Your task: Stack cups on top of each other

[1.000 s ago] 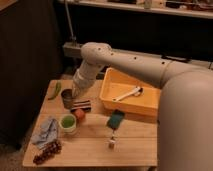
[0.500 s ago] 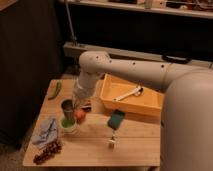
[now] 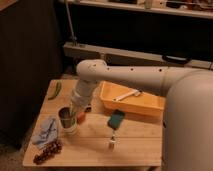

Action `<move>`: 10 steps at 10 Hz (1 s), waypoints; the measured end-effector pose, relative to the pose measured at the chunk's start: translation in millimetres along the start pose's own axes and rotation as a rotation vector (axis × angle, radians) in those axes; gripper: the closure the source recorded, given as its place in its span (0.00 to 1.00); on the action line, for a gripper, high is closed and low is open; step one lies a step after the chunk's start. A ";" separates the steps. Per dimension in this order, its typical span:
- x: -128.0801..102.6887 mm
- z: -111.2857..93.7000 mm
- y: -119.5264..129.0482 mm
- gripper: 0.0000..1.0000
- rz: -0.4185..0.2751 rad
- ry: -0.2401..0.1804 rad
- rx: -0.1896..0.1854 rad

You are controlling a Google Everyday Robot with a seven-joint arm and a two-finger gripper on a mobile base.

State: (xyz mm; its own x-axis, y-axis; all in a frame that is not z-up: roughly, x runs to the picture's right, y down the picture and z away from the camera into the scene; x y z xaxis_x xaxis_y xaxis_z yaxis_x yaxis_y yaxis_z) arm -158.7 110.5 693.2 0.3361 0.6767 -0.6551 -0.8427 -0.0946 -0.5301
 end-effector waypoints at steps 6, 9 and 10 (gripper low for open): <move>-16.3 3.3 -1.3 0.82 0.002 -0.007 0.016; -21.2 5.5 -1.5 0.82 0.002 -0.006 0.020; -22.3 6.6 -1.4 0.81 0.000 -0.002 0.022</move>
State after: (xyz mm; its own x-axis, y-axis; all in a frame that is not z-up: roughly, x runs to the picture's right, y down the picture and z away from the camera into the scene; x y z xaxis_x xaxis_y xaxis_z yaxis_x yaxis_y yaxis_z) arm -167.8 100.4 712.1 0.3356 0.6780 -0.6539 -0.8517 -0.0782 -0.5182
